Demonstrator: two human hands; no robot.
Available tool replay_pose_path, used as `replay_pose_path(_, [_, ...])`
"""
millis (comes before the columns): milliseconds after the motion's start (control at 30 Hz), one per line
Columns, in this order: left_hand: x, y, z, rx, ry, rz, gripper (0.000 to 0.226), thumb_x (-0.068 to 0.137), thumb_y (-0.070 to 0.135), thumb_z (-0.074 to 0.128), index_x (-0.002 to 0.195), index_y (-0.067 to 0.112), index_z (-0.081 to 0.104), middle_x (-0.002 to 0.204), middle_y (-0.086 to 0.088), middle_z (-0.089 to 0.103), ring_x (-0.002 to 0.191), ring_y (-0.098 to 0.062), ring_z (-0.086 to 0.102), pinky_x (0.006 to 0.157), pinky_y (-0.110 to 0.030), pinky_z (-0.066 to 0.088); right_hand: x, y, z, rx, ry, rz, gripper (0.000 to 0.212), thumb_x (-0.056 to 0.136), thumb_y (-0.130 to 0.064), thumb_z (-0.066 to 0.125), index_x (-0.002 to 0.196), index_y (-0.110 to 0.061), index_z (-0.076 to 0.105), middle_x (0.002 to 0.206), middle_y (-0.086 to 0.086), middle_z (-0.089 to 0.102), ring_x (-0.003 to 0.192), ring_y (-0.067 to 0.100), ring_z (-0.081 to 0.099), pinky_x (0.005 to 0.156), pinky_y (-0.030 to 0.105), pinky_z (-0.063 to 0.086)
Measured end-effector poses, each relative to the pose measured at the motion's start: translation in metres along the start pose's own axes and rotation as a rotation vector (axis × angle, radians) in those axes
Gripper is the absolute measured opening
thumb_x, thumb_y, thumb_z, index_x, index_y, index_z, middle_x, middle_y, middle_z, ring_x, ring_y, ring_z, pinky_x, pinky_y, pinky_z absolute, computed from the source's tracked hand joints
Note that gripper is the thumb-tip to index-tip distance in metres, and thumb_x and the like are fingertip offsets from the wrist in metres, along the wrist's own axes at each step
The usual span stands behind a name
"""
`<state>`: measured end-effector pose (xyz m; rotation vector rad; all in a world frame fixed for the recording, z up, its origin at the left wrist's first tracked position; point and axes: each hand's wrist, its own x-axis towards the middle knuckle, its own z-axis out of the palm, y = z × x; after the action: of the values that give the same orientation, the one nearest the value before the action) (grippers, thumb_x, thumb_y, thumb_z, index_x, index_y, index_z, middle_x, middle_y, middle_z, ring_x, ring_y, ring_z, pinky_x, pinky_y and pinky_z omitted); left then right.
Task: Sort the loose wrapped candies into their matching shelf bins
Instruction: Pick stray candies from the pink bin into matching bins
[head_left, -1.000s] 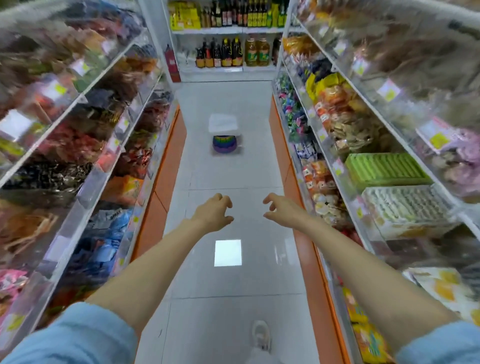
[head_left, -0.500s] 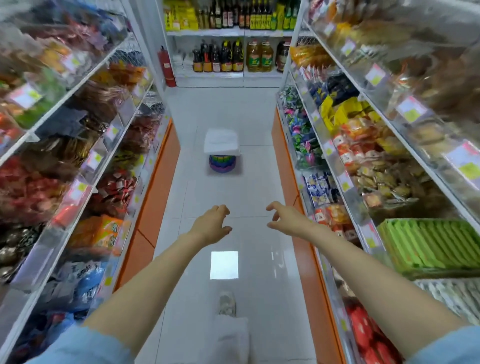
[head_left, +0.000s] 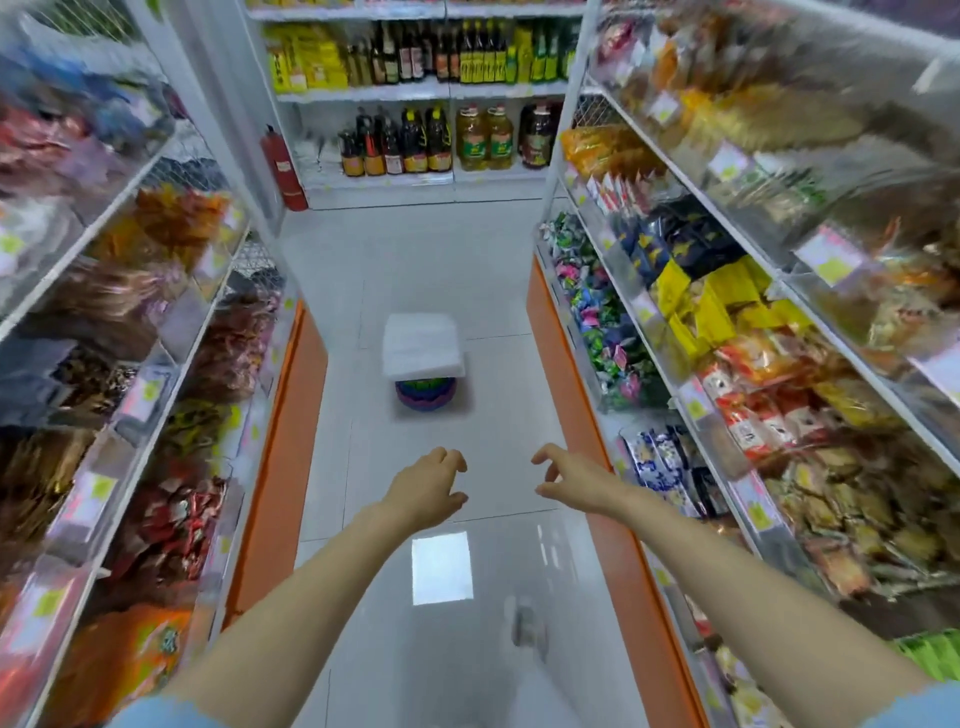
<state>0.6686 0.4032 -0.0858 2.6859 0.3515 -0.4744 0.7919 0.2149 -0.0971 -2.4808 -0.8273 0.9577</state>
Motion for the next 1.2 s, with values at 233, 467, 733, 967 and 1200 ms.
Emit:
replay_pose_path(233, [0.135,-0.025,-0.049,0.01,-0.036,0.012,0.046,0.094,0.03,0.051,0.134,0.013,0.037,0.139,-0.005,0.039,0.121,-0.023,0.046,0.095,-0.031,0.039,0.128,0.014,-0.064,0.053,-0.006,0.006,0.045,0.09,-0.027,0.059,0.131,-0.017,0.044,0.115,0.007,0.058,0.085,0.016,0.053,0.074,0.024,0.039])
replay_pose_path(467, [0.291,-0.026,-0.114,-0.001,-0.069,0.003,0.047,0.094,0.029,0.05,0.136,0.013,0.035,0.141,-0.003,0.036,0.124,-0.021,0.043,0.096,-0.031,0.037,0.258,0.036,-0.162,0.063,-0.026,0.055,0.044,0.091,-0.03,0.058,0.131,-0.018,0.044,0.113,0.005,0.057,0.095,0.019,0.056,0.08,0.026,0.043])
replay_pose_path(733, [0.443,-0.013,-0.186,-0.046,-0.04,0.049,0.042,0.093,0.024,0.05,0.131,0.011,0.039,0.134,-0.005,0.045,0.117,-0.022,0.048,0.089,-0.028,0.037,0.352,0.055,-0.26,0.146,0.064,0.129,0.041,0.09,-0.025,0.057,0.129,-0.017,0.046,0.104,0.003,0.056,0.088,0.016,0.054,0.067,0.022,0.041])
replay_pose_path(967, [0.606,0.002,-0.232,-0.068,-0.108,0.187,0.034,0.092,0.025,0.054,0.122,0.011,0.05,0.122,-0.004,0.058,0.101,-0.021,0.058,0.085,-0.028,0.043,0.444,0.091,-0.333,0.313,0.213,0.209,0.038,0.091,-0.02,0.056,0.127,-0.019,0.046,0.103,0.001,0.054,0.092,0.017,0.054,0.079,0.028,0.044])
replay_pose_path(1200, [0.767,0.023,-0.265,0.134,-0.247,0.394,0.036,0.094,0.025,0.052,0.126,0.01,0.047,0.129,-0.005,0.053,0.113,-0.021,0.053,0.088,-0.025,0.039,0.535,0.123,-0.386,0.433,0.365,0.353,0.031,0.093,-0.018,0.053,0.124,-0.018,0.048,0.086,-0.009,0.05,0.066,0.002,0.048,0.059,0.013,0.038])
